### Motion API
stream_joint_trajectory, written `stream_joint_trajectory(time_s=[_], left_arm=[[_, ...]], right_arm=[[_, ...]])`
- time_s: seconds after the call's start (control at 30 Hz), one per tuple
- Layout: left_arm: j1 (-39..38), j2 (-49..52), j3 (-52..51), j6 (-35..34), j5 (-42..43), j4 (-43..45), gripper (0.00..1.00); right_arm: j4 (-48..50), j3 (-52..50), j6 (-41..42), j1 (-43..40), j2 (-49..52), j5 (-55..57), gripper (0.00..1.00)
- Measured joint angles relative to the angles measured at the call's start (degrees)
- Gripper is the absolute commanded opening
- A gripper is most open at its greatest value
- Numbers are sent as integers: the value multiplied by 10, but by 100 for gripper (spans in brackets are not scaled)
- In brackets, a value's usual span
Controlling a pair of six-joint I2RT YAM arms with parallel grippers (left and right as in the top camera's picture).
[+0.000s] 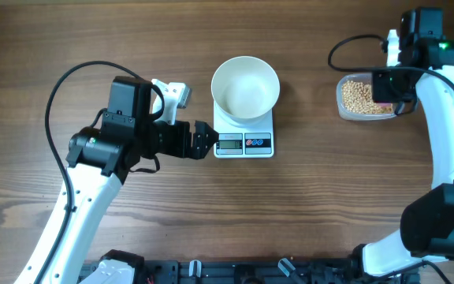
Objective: Scoop item into bowl and weigh 150g on scale
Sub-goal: 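Lower the scoop into the soybean tub with the right gripper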
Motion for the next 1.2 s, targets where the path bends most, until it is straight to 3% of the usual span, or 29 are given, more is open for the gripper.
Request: stream_joint_trajectory(time_s=[0.3, 0.57, 1.2], left_arm=[[0, 0, 0, 0, 0, 0, 100], [0, 0, 0, 0, 0, 0, 100], [0, 0, 0, 0, 0, 0, 100]], right_arm=[[69, -90, -2, 0, 1, -30, 4], [87, -99, -2, -7, 1, -81, 4], [82, -103, -55, -171, 22, -355, 4]])
